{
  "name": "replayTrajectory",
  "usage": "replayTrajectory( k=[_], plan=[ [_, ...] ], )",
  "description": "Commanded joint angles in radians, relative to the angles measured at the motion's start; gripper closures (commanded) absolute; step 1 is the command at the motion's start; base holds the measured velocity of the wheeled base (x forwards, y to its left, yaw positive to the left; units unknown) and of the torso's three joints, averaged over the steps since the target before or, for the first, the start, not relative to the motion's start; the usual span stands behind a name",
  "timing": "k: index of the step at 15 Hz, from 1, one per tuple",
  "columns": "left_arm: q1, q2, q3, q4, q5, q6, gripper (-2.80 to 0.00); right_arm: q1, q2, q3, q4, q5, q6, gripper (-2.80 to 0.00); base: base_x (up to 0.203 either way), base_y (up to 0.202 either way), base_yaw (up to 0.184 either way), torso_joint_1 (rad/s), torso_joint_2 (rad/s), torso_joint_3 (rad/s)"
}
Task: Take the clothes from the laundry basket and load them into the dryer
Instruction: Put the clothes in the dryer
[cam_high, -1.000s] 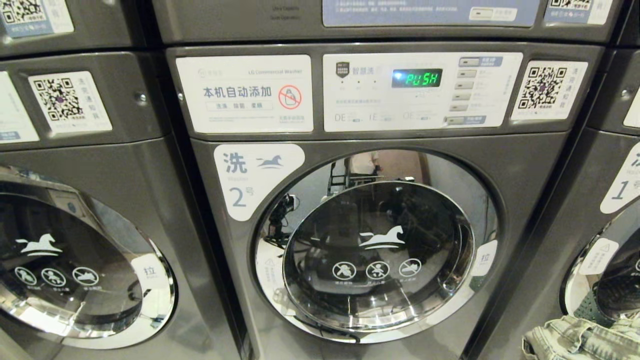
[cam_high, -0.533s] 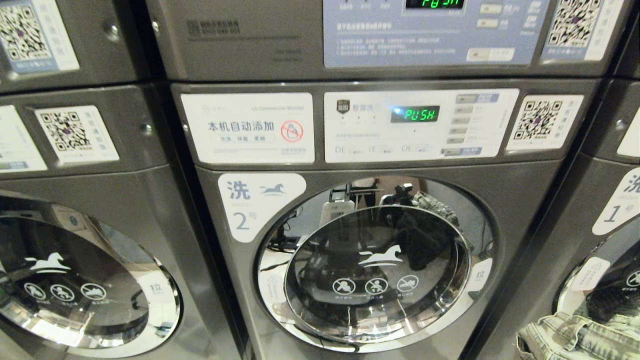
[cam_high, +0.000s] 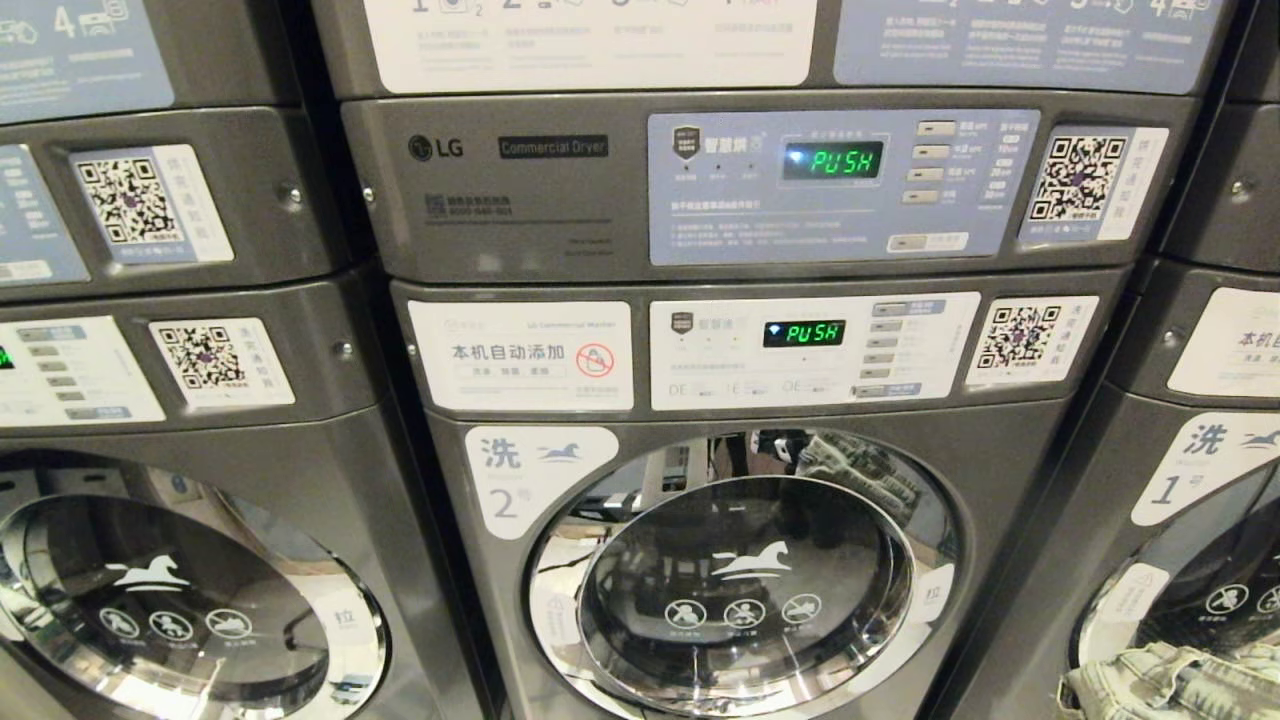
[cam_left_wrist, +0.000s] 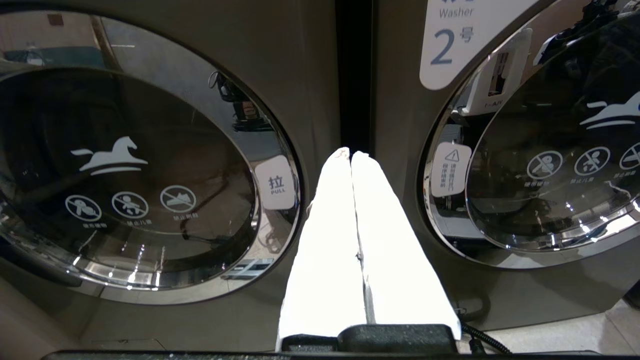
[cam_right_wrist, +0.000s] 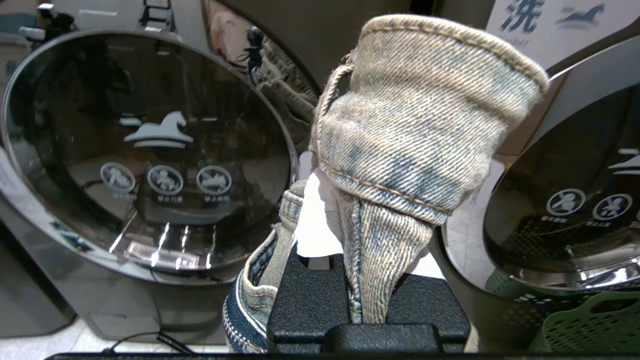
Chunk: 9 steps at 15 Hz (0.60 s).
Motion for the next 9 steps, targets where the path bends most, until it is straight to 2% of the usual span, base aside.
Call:
replayTrajectory(
  k=[1, 9],
  plan=[
    [0.000, -0.002, 0.000, 0.000, 0.001, 0.001, 0.00, 0.000, 0.000, 0.000, -0.001, 0.000, -0.002, 0.00, 0.000, 0.000, 0.000, 0.320, -0.48, -0.251],
    [0.000, -0.002, 0.000, -0.001, 0.002, -0.002, 0.00, 0.000, 0.000, 0.000, -0.001, 0.000, -0.004, 0.00, 0.000, 0.000, 0.000, 0.261, -0.51, -0.258]
  ],
)
